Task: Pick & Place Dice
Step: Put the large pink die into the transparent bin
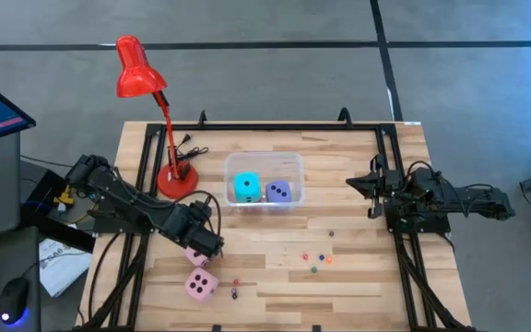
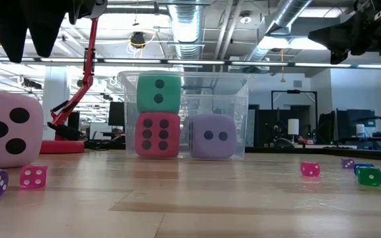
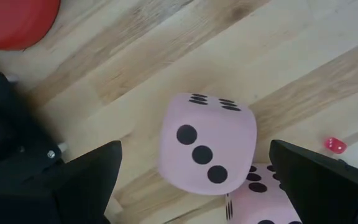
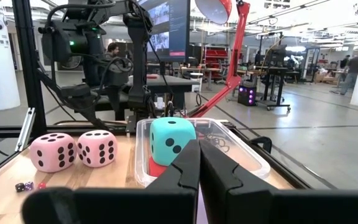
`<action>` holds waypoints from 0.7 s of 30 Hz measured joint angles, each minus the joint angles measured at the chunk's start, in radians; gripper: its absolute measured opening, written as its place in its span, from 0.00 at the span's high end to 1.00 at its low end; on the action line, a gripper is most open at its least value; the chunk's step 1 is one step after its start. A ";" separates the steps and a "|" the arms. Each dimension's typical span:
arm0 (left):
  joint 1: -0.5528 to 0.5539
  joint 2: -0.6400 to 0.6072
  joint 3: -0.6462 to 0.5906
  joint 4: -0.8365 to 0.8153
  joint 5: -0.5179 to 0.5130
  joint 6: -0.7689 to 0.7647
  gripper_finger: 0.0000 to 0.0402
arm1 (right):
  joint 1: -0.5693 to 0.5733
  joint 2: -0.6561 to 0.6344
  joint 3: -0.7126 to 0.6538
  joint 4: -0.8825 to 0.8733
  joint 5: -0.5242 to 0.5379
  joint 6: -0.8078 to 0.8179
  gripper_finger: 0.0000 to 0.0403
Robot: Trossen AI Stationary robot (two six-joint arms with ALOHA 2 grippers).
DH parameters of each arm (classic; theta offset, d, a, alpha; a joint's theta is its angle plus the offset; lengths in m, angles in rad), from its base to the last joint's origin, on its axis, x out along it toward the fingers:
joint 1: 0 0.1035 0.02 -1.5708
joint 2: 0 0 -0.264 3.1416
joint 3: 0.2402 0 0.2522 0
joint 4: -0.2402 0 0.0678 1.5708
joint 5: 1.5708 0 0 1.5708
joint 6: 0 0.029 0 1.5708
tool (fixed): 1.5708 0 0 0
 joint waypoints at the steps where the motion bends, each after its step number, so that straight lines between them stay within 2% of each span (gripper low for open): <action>1: 0.000 0.000 0.000 0.001 0.000 -0.003 0.00 | 0.000 0.000 0.000 0.000 0.000 0.000 1.00; 5: 0.000 0.000 0.000 0.001 0.005 -0.021 0.00 | 0.000 0.000 0.000 0.000 0.000 0.002 1.00; 11: 0.000 0.000 0.000 0.003 0.068 -0.019 0.00 | 0.000 0.000 0.000 0.000 0.000 0.003 1.00; 17: -0.003 -0.001 -0.001 0.009 0.068 0.028 0.00 | 0.000 0.000 0.000 0.000 0.000 0.003 1.00; 21: -0.003 -0.002 -0.046 0.087 0.061 0.036 0.00 | 0.000 0.000 0.000 0.000 0.000 0.003 1.00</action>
